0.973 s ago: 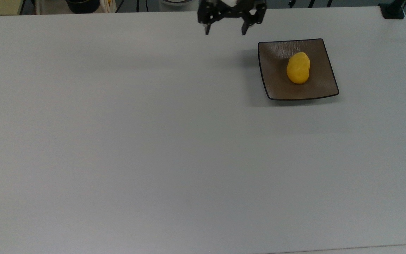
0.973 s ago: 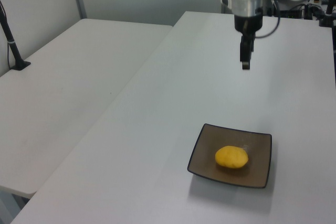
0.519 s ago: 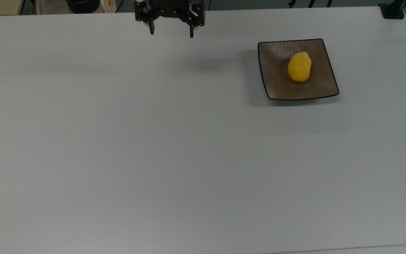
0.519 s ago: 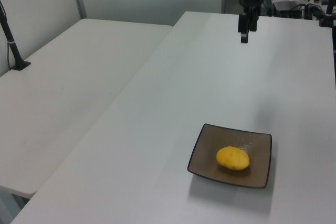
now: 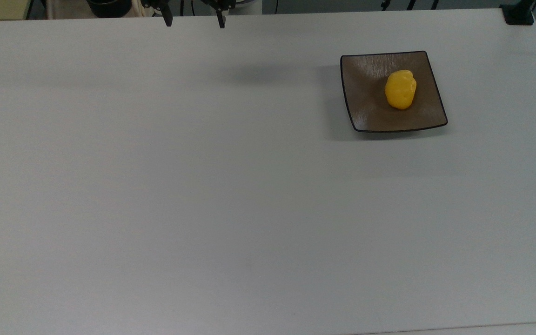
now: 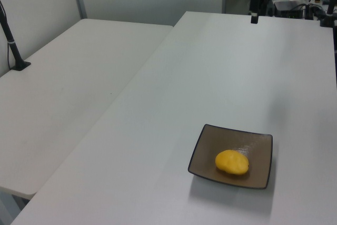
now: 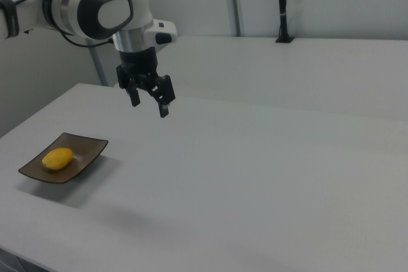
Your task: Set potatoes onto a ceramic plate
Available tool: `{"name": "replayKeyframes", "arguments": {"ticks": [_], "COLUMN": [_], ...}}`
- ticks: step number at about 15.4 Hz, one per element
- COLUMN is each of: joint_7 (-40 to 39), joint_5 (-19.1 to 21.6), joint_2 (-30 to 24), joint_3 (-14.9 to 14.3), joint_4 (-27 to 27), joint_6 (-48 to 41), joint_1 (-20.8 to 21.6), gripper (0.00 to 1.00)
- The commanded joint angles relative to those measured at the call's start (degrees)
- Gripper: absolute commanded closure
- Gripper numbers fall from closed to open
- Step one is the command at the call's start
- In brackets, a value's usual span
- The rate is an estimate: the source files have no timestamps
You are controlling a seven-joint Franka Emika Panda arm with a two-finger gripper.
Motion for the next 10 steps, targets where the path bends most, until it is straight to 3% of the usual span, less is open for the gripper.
{"name": "replayKeyframes", "arguments": {"ticks": [1,10], "joint_7": [-0.1,2.6], "joint_5": [0.4,0.2], "joint_2": [-1.2,0.4], "joint_3": [6.3,6.5], "joint_4": [-0.3,0.1], "joint_6": [-2.4,-1.8], "joint_1": [-5.3,-4.6], "gripper": [0.00,0.00]}}
